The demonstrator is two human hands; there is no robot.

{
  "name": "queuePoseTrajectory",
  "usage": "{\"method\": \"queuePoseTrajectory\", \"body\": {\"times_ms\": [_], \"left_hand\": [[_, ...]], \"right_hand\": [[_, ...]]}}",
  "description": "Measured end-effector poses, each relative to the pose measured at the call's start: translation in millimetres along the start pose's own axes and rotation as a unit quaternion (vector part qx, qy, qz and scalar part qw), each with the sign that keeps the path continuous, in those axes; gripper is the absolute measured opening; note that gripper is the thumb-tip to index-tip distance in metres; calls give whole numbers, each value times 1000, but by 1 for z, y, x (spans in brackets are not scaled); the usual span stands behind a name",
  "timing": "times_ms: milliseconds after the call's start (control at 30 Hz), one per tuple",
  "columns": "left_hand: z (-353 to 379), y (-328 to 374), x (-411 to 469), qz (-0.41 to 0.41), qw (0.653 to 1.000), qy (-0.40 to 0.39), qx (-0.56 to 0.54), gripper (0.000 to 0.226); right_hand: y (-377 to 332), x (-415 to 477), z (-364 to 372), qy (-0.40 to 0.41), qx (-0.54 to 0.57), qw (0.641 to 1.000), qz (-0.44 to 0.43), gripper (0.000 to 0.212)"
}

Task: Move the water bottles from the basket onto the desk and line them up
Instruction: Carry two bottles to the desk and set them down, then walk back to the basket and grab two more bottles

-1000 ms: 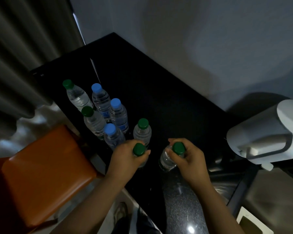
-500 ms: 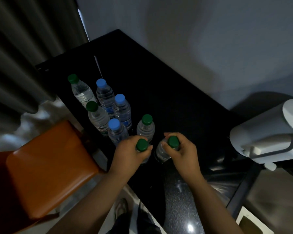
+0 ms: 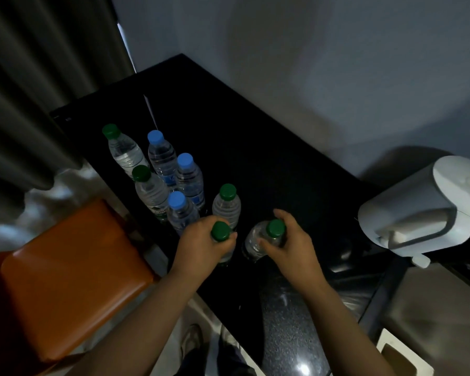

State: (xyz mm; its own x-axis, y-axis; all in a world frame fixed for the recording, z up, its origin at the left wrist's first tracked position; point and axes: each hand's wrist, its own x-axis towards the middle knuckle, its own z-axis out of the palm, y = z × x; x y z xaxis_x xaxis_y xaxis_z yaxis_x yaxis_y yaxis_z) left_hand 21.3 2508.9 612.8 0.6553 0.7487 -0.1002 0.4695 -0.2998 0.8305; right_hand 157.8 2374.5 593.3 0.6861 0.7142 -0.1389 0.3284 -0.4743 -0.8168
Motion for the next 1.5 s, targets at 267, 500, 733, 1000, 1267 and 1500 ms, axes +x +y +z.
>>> {"method": "queuePoseTrajectory", "body": {"times_ms": [267,500,733,1000,1267,1500], "left_hand": [[-8,9,4,19,995,-51,87,22],[-28,27,3,162,953,-125,224,37],[-55,34,-23,313,874,-216,301,36],[-24,52,-74,394,800,-341,296,37],[41,101,-140,484,695,-427,318,39],[105,155,-262,573,588,-480,311,33]], "right_hand": [[7,-32,-37,-91,-260,959,64,42],[-23,-74,-31,-55,-305,945,101,34],[-49,-129,-13,-15,-321,931,172,36],[-51,-209,-16,72,-294,914,269,40],[-34,-321,-44,191,-237,872,383,38],[-18,-472,-59,297,-148,795,508,36]]}}
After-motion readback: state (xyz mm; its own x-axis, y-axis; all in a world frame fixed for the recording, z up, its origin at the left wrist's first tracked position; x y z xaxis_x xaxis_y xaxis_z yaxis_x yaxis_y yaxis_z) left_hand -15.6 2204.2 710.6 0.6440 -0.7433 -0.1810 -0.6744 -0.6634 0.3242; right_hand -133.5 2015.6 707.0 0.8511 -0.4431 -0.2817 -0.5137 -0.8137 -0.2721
